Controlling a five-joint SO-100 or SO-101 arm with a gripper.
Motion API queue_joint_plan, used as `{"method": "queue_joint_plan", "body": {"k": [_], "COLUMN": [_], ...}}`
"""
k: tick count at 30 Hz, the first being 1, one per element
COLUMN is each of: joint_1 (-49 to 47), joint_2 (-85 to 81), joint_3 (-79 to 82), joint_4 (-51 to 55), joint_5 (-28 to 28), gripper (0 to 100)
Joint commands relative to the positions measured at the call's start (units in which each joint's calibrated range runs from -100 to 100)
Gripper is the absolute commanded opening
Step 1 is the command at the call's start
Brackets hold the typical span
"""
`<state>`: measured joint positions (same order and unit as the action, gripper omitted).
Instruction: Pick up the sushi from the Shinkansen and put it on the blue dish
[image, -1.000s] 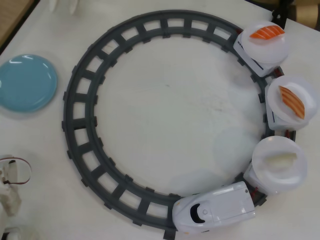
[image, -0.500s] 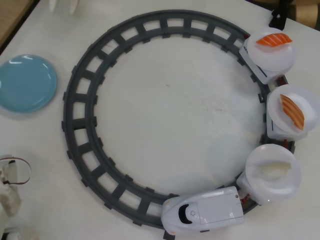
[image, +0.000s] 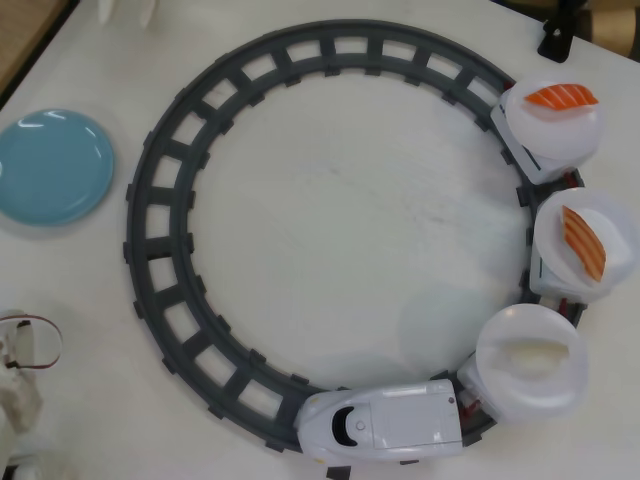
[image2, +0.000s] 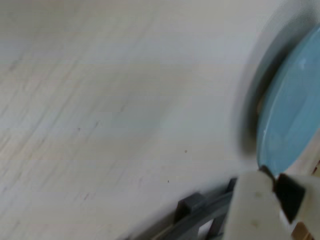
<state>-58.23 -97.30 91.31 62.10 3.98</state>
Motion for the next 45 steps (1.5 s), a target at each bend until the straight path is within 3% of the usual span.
{"method": "queue_joint_plan", "body": {"k": [1, 7, 15, 26, 38, 45], "joint_1": [1.5, 10.1, 12.4, 21.1, 34.7, 49.9], "joint_2": [-0.5, 0.6, 1.6, 30.0, 48.4, 50.3], "joint_3": [-0.1, -6.9, -15.5, -43.2, -80.1, -86.6], "joint_4": [-0.7, -0.7, 3.7, 4.0, 21.0, 27.0], "joint_5": [-0.3, -0.3, 0.1, 2.1, 2.2, 3.7], "gripper": [4, 13, 13, 13, 14, 14]}}
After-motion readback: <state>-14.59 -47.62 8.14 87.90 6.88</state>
